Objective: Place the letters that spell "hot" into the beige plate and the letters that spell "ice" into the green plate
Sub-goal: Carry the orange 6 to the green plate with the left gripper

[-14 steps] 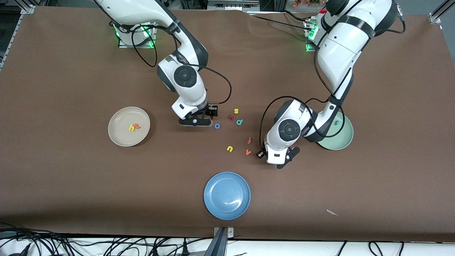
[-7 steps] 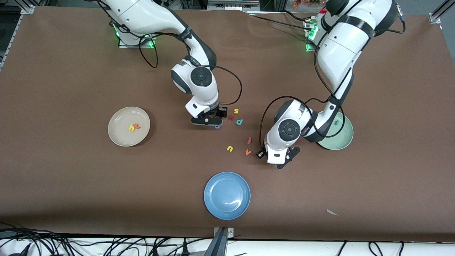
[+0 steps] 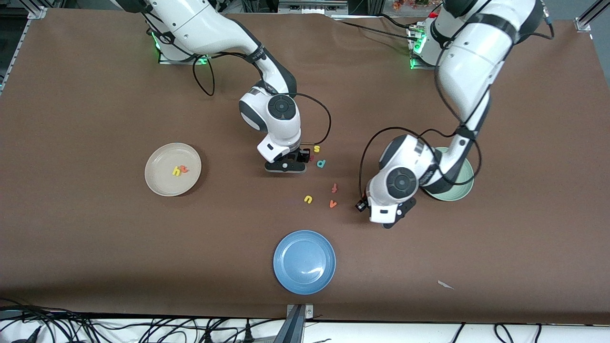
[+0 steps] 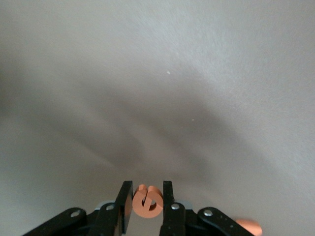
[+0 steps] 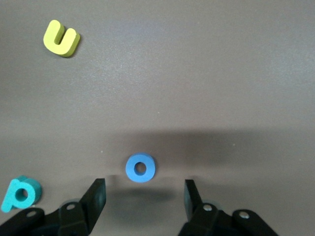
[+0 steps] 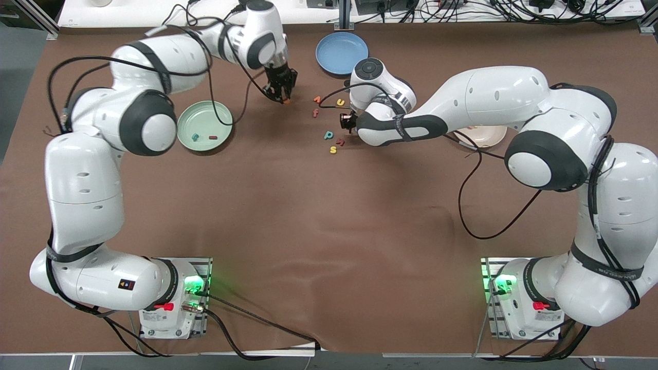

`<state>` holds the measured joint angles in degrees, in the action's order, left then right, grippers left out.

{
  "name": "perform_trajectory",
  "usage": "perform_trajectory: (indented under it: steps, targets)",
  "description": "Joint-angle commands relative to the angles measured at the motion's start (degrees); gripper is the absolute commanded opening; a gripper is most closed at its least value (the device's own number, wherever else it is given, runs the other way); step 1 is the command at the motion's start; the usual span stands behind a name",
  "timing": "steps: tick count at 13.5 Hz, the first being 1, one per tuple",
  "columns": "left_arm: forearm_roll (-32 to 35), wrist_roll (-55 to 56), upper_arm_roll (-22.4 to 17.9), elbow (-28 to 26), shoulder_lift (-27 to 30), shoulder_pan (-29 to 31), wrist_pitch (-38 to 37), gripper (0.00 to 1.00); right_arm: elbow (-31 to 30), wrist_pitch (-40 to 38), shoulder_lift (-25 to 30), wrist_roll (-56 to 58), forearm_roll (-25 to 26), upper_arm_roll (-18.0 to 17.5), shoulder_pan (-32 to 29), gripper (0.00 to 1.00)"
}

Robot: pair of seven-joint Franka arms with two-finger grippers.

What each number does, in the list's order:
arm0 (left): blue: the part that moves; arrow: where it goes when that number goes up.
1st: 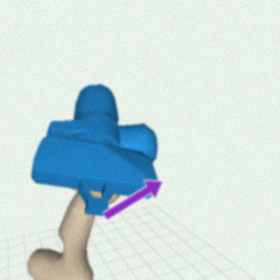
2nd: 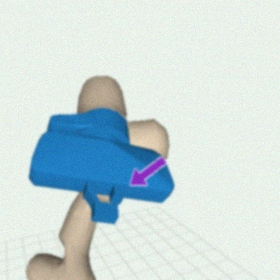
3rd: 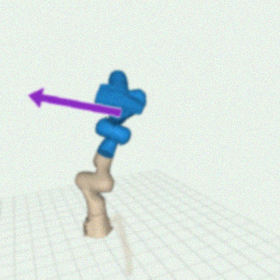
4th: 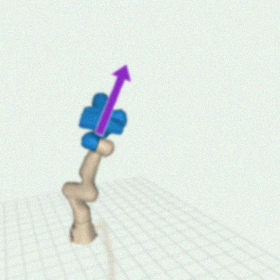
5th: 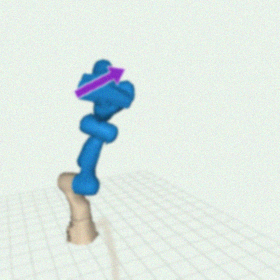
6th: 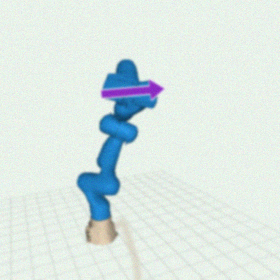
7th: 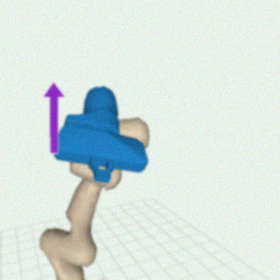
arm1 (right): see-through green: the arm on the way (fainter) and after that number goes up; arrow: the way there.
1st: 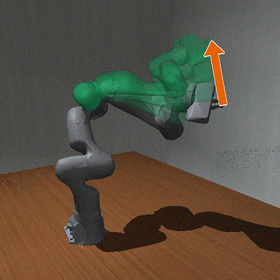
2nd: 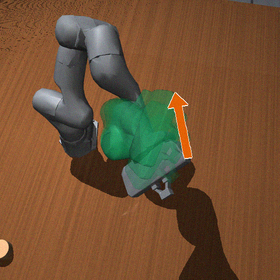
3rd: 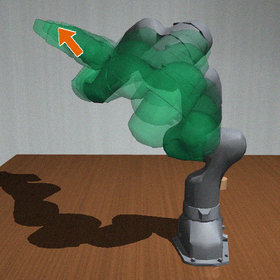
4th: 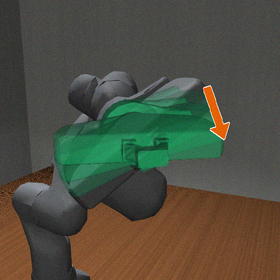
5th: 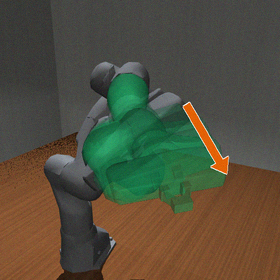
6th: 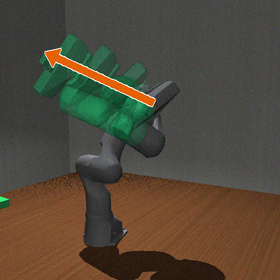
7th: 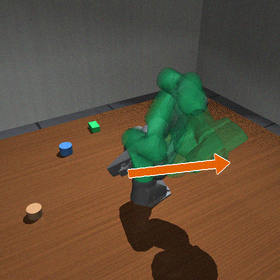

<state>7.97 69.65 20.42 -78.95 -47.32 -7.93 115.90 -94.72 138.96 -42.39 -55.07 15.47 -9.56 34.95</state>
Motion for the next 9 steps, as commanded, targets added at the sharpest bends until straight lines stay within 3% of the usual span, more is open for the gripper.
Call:
perform_trajectory:
  steps: [1, 3, 6, 9]
  targets:
    - [1.3, -6.4, 10.4, -1.7, 6.0, 12.7, -10.1, 0.0, 1.6, 0.2, -1.2, -1.4, 1.6, 0.9, 0.9, 0.71]
    - [1.3, -13.0, 16.7, -1.8, 8.5, 22.0, -18.7, 0.0, 1.7, 0.5, -1.7, -1.4, 2.3, 0.9, 0.9, 0.67]
    - [2.6, -23.4, 17.4, -5.1, 12.5, 30.0, -23.9, 0.0, 1.7, 1.8, -2.5, -1.4, 2.9, 0.9, 1.0, 0.64]
    - [8.4, -31.9, 17.4, -9.3, 12.3, 36.4, -21.4, 0.0, 1.7, 1.8, -2.8, -1.4, 3.5, 0.9, 1.2, 0.59]
